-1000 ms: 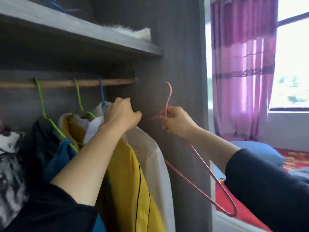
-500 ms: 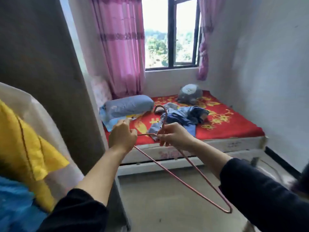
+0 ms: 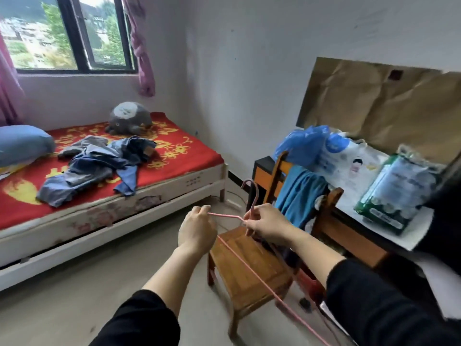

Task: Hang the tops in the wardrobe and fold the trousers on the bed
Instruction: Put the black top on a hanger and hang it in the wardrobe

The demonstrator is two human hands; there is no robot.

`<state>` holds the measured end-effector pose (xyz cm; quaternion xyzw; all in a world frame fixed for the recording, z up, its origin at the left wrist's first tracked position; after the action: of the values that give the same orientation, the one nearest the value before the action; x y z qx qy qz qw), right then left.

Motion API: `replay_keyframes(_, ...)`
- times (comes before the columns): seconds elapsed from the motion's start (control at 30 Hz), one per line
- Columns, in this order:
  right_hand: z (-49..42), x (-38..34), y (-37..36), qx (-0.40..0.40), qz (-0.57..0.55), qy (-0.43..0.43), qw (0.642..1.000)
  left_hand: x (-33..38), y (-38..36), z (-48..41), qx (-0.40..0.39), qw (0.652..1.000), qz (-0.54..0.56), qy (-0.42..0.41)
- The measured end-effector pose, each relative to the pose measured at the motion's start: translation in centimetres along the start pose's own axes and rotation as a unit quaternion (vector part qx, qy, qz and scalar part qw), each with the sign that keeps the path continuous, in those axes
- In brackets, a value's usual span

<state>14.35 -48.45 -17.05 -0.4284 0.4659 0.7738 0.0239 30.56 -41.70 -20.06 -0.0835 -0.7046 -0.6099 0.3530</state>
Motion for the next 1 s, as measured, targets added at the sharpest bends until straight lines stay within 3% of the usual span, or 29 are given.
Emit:
replay_keyframes(0.2, 5.1, 12.3, 12.1, 0.153, -0.065, -0.050, 0.985, 12.6, -11.2, -1.4, -0.072, 0.997, 0.013, -0.037)
replay_keyframes(0.47, 4.9, 19.9, 26.5, 0.275, -0.078, -0.045, 0.957, 21.8, -19.8, -10.0, -0.141, 0.988, -0.005, -0.057)
replay_keyframes(0.67, -1.4, 26.7, 32.6, 0.287, -0.095, -0.069, 0.951, 27.4, -26.2, -20.2, -0.177, 0.982, -0.013, -0.060)
replay_keyframes(0.93, -9.1, 34.9, 36.6, 0.234, -0.112, -0.113, 0.959, 30.0, -33.3, -30.5, -0.283, 0.957, -0.071, 0.009)
replay_keyframes(1.0, -10.6, 36.7, 36.6, 0.213, -0.117, -0.130, 0.961, 30.0, -34.5, -31.4, -0.278, 0.958, -0.068, 0.025)
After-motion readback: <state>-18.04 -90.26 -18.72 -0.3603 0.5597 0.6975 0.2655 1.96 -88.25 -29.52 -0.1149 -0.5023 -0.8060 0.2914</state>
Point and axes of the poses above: each hand's wrist, its own z-axis away from the middle knuckle, its own y-axis out of the back of the hand, x = y × z, the point moved 7 cm from there along -z, towards the middle knuckle, and after that the axes turned 10 degrees about -x, right-handed, at the moved point
